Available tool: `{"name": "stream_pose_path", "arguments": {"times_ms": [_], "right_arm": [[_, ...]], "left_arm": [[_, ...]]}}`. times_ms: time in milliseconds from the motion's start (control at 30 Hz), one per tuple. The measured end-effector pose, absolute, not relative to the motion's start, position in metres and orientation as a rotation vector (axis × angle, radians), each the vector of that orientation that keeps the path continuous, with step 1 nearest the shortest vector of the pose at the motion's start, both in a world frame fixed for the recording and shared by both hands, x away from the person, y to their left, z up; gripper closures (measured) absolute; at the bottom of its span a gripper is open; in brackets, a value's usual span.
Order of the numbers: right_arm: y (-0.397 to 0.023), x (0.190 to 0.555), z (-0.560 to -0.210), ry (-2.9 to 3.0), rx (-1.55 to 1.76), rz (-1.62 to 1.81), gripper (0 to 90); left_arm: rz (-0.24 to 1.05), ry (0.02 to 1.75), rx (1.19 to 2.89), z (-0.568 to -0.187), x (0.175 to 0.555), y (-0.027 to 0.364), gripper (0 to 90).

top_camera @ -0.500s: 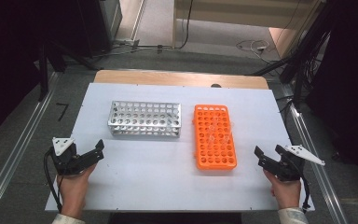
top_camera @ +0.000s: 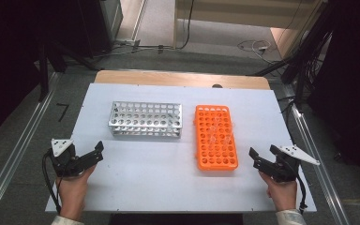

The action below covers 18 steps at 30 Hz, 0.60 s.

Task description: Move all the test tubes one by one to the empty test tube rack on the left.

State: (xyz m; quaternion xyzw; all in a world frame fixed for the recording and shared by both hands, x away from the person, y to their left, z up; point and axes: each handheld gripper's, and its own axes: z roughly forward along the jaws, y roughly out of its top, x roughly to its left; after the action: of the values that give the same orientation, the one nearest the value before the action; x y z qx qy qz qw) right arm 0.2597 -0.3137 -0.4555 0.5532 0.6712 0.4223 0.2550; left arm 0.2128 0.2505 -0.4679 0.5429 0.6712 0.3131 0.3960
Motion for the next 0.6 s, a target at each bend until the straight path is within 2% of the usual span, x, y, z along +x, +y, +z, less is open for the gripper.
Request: {"name": "stream_pose_path", "arguments": {"times_ms": [600], "right_arm": [[-0.294,0.262,-0.456,1.879,1.452,1.172,16.3]], "left_arm": [[0.798,1.704,1.401,-0.469,0.216,0.247,2.5]]}}
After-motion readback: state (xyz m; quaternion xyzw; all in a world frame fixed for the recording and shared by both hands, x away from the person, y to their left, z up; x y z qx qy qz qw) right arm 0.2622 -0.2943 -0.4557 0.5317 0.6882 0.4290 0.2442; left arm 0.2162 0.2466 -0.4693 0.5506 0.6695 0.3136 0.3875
